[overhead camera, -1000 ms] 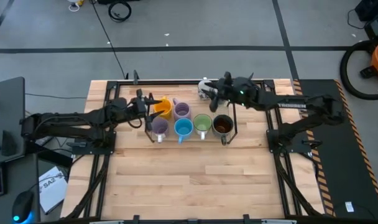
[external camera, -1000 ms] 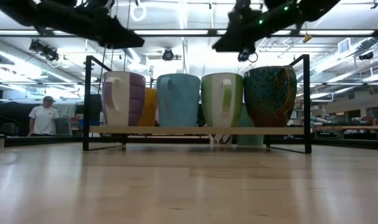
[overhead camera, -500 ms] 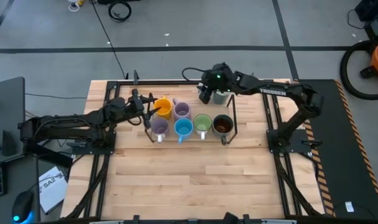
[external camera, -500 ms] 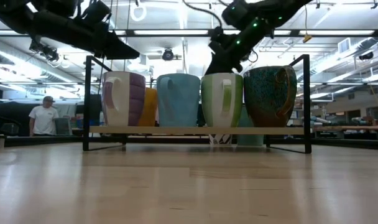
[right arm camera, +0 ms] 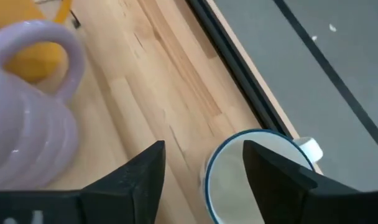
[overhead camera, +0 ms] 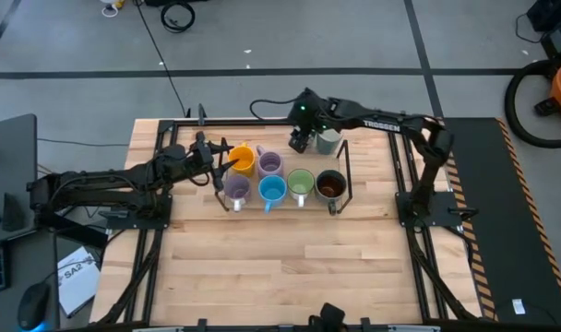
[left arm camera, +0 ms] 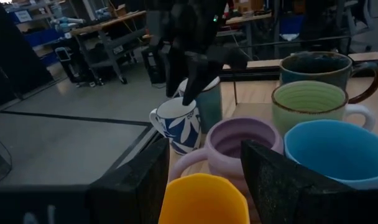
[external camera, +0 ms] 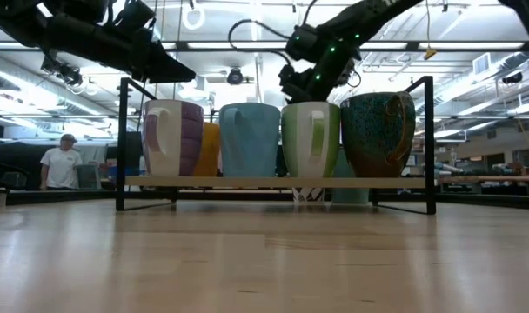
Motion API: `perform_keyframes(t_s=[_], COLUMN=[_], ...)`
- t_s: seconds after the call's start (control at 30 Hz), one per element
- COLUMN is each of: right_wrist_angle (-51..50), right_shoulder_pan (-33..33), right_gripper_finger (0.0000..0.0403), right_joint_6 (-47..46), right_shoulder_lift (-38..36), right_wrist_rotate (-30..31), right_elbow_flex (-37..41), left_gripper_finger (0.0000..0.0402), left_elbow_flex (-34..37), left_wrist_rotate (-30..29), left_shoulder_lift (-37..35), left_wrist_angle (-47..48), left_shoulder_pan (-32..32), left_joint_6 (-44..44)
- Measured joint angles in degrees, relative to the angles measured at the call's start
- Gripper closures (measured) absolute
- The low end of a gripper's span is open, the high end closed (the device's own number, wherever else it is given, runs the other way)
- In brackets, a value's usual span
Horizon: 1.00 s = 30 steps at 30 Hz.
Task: Place coffee mugs
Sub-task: Put the blue pattern mug on the shelf
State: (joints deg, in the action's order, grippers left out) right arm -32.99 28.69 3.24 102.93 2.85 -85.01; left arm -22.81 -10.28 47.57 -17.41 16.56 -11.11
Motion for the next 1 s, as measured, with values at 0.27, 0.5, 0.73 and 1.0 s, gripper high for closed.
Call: perform_keyframes(t_s=[0.27, 0.5, 0.73, 1.0], right_wrist_angle=[-7.00, -11.12, -12.94, -13.87], right_shoulder_pan=[0.11, 0.35, 1.27, 1.84], right_gripper_finger=[0.0174, 0.0176, 0.0176, 0.0177], right_joint_6=[-0.77, -1.15, -0.68, 0.07], right_shoulder_lift=[5.31, 7.69, 7.70, 10.53], right_wrist_rotate=[1.38, 4.63, 2.49, 0.23], right_elbow_flex=[-5.80, -7.56, -7.48, -7.37], left_gripper_finger=[0.0198, 0.0198, 0.0198, 0.0198], left_elbow_flex=[0.00, 0.00, 0.00, -0.01], left_wrist_rotate=[0.00, 0.00, 0.04, 0.02], left_shoulder_lift=[0.00, 0.00, 0.00, 0.00], left_wrist_angle=[0.09, 1.16, 1.39, 1.01], left_shoulder_pan=[0.00, 0.00, 0.00, -0.12], left_joint_6=[2.01, 4.12, 6.02, 6.02])
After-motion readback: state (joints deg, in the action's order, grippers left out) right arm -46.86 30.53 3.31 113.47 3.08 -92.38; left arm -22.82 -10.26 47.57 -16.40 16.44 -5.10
